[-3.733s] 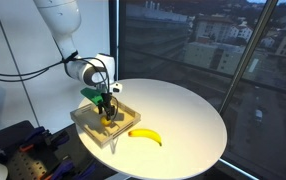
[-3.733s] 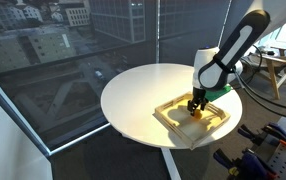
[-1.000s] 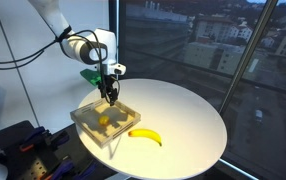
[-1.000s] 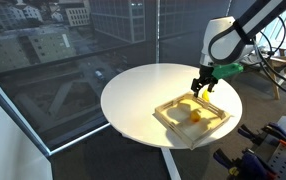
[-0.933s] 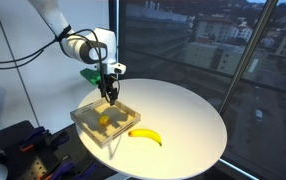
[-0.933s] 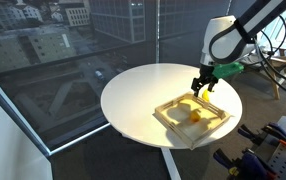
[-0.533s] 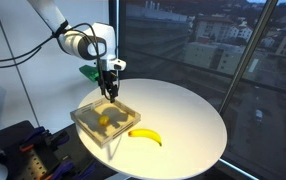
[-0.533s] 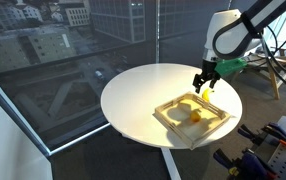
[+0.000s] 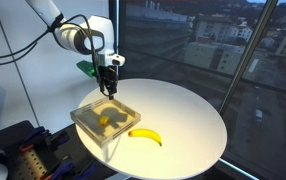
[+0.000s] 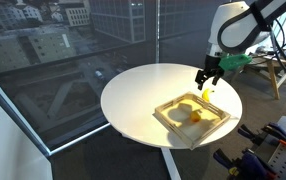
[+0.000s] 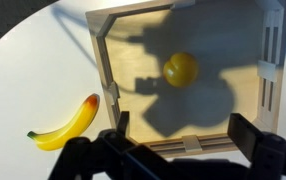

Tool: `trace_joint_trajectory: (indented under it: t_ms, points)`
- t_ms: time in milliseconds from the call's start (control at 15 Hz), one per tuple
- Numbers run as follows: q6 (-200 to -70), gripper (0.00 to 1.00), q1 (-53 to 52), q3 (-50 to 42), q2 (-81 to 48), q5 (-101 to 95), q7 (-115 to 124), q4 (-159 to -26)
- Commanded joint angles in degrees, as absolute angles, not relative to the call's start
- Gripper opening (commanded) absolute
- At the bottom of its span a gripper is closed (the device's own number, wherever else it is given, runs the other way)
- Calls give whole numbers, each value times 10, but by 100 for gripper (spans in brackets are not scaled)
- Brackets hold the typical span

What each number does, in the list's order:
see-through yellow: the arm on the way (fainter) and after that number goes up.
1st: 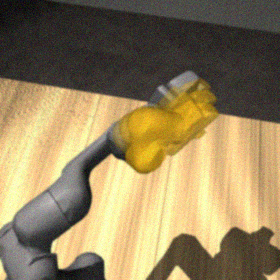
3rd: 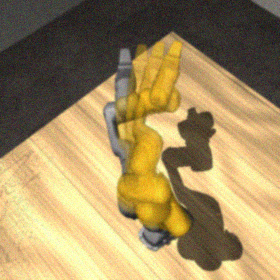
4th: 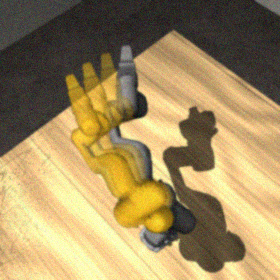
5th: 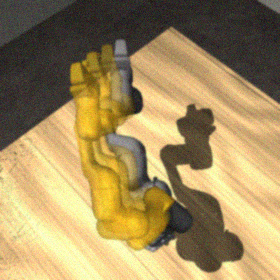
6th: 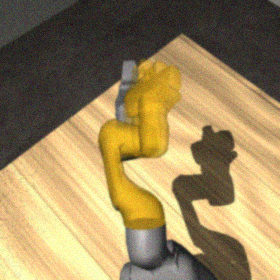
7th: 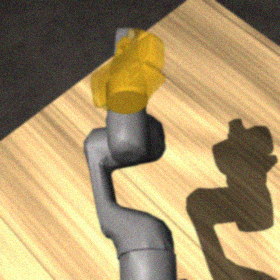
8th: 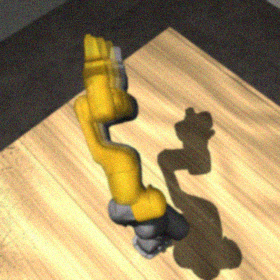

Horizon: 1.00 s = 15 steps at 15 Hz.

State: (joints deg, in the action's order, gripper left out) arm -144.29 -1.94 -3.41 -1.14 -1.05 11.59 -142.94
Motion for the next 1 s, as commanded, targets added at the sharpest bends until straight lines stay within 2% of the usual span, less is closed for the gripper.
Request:
trace_joint_trajectory:
  t_ms: [0, 933]
  points:
    - [-1428, 100, -8, -26, 26, -23, 130, -1449]
    - [-1439, 100, -5, -23, 12, -9, 114, -1443]
